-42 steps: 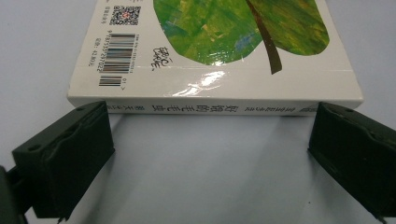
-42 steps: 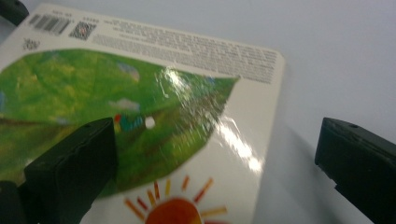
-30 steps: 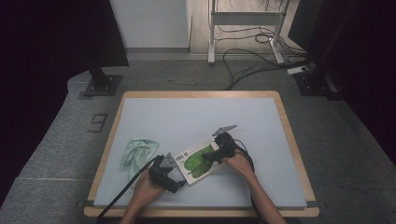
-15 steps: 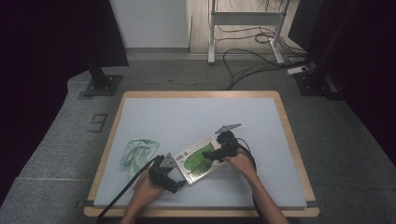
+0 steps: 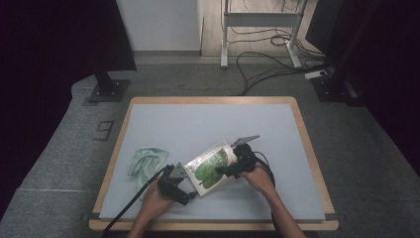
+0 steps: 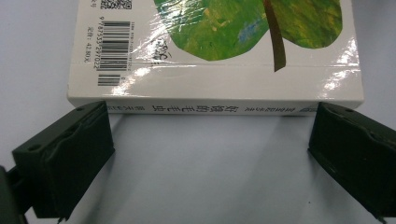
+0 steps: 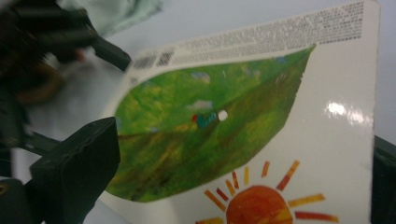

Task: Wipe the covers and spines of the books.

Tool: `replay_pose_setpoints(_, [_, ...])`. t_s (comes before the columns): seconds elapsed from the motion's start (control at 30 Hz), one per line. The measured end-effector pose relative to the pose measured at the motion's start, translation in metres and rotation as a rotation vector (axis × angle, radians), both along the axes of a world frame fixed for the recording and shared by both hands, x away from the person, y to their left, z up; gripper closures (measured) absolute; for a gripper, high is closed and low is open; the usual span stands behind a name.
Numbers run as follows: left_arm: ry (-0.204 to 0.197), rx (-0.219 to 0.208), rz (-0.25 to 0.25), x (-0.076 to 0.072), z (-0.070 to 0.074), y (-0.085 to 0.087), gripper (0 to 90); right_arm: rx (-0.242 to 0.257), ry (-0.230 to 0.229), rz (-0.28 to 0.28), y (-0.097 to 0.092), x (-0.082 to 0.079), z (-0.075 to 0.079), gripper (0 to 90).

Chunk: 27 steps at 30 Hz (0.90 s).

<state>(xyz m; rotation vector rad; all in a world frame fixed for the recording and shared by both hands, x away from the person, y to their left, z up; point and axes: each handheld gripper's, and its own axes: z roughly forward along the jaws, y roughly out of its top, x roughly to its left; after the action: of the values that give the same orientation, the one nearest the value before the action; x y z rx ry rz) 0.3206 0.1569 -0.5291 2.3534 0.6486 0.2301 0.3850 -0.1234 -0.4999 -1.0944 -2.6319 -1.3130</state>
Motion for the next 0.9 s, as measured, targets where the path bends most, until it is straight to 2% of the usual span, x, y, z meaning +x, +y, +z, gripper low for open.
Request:
replay_pose_setpoints(0.07, [0.0,0.0,0.0,0.0,0.0,0.0,0.0,-0.055,-0.028,0.012,0.004,-0.002,0.002,1.3])
replay_pose_setpoints(0.17, [0.0,-0.001,0.0,0.0,0.0,0.0,0.0,-0.057,-0.021,0.012,0.003,0.004,0.003,4.1])
replay_pose_setpoints(0.3, [0.0,0.001,-0.001,0.0,0.0,0.0,0.0,-0.085,-0.019,0.015,0.002,0.014,0.003,13.2])
replay_pose_setpoints(0.4, [0.0,-0.001,0.0,0.0,0.0,0.0,0.0,-0.06,-0.006,0.026,0.0,0.022,0.005,14.4])
replay_pose_setpoints(0.57, [0.0,0.002,-0.001,0.0,0.0,0.0,0.0,-0.051,-0.011,0.058,0.0,0.032,0.011,20.6])
replay_pose_setpoints(0.73, [0.001,0.002,-0.001,0.0,0.0,0.0,0.0,-0.038,-0.033,0.074,0.001,0.038,0.02,38.3])
replay_pose_setpoints(0.8, [0.001,0.002,-0.001,0.0,0.0,0.0,0.0,-0.035,-0.043,0.079,0.001,0.039,0.023,42.8])
replay_pose_setpoints(0.9, [0.001,0.002,-0.001,0.0,0.0,0.0,0.0,-0.009,-0.045,0.08,-0.001,0.041,0.028,52.0])
